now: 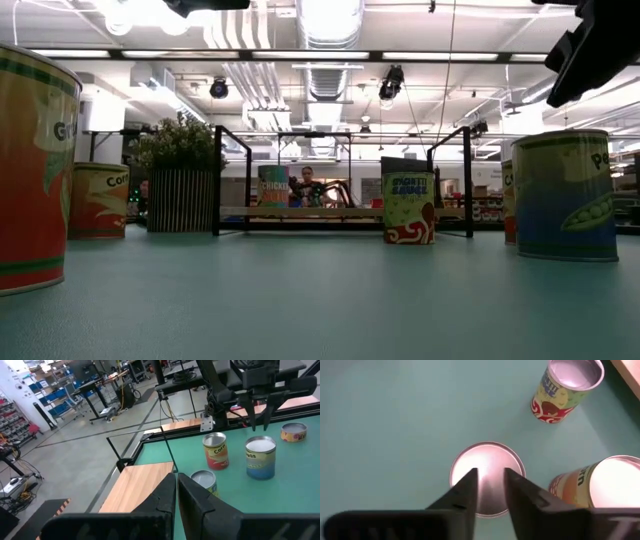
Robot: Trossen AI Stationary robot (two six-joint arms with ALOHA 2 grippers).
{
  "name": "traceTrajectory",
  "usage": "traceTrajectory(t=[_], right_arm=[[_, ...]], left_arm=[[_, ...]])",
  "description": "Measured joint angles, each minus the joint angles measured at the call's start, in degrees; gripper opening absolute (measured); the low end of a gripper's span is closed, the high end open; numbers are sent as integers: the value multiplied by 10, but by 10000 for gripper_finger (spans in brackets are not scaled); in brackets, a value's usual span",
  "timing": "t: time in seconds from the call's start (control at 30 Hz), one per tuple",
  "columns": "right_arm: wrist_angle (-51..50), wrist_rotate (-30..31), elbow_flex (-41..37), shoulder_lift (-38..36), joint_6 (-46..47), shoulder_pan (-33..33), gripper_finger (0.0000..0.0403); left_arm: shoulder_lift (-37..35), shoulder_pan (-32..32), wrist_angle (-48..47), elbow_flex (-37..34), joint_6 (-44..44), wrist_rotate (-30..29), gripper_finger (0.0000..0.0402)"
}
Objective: Pick and place cans onto a shelf
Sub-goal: Put the canned peas on the shelf
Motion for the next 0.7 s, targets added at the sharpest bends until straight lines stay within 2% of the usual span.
traceTrajectory(t=[0.4,0.5,0.7], right_arm=[[0,18,0,60,-1,-4,346],[0,5,0,76,-1,-4,377],[3,-15,0,84,14,-6,384]], left_arm=[[0,0,0,0,0,0,0],[0,0,0,0,0,0,0],[0,0,0,0,0,0,0]])
